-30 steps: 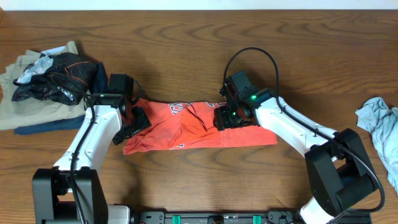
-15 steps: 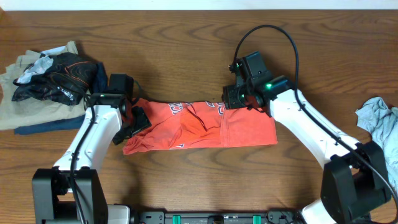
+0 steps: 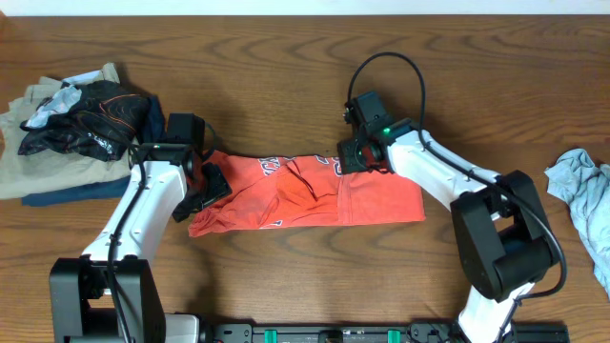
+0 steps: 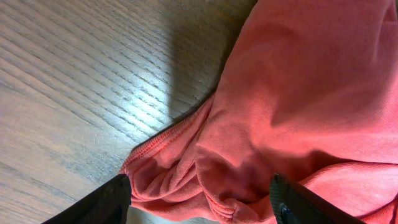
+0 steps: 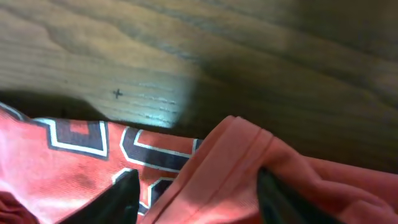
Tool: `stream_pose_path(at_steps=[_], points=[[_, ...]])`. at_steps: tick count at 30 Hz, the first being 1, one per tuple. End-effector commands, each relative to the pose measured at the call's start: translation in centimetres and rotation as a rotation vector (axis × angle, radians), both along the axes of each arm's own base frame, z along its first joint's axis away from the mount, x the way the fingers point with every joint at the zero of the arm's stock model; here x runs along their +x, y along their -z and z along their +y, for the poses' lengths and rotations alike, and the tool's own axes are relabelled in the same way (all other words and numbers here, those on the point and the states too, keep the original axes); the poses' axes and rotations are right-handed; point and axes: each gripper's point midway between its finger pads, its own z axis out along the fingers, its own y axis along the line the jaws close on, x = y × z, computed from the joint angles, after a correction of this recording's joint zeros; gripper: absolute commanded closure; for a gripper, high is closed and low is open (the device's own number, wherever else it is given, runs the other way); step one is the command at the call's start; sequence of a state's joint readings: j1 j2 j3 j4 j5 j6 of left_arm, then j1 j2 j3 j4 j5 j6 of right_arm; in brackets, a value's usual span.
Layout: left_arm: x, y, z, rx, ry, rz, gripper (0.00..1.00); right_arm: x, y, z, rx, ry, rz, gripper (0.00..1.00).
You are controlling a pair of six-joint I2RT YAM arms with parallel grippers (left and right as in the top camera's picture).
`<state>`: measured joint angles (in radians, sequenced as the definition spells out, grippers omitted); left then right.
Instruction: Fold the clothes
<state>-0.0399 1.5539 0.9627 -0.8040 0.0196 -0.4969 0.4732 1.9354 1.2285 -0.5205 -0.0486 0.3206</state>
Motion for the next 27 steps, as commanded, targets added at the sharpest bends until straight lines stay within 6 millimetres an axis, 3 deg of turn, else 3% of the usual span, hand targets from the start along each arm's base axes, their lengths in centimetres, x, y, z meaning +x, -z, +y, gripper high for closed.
stream_pose_path(at_steps=[1, 8, 19, 27], points=[[0.3, -0.4, 0.2, 0.004, 0.0, -0.012, 0.27, -0.1, 0.4, 0.5, -0.012, -0.004, -0.002, 0.58], [0.3, -0.4, 0.2, 0.004, 0.0, -0.011, 0.27, -0.1, 0.3, 0.4, -0.011, -0.004, -0.003, 0.99], [0.3, -0.4, 0.2, 0.004, 0.0, -0.011, 0.27, 0.9, -3.9, 0.7, 0.028, 0.002, -0.098, 0.99], [0.3, -0.4, 0.2, 0.004, 0.0, -0.013, 0.27, -1.7, -3.7, 3.0, 0.065, -0.089, -0.034, 0.99]])
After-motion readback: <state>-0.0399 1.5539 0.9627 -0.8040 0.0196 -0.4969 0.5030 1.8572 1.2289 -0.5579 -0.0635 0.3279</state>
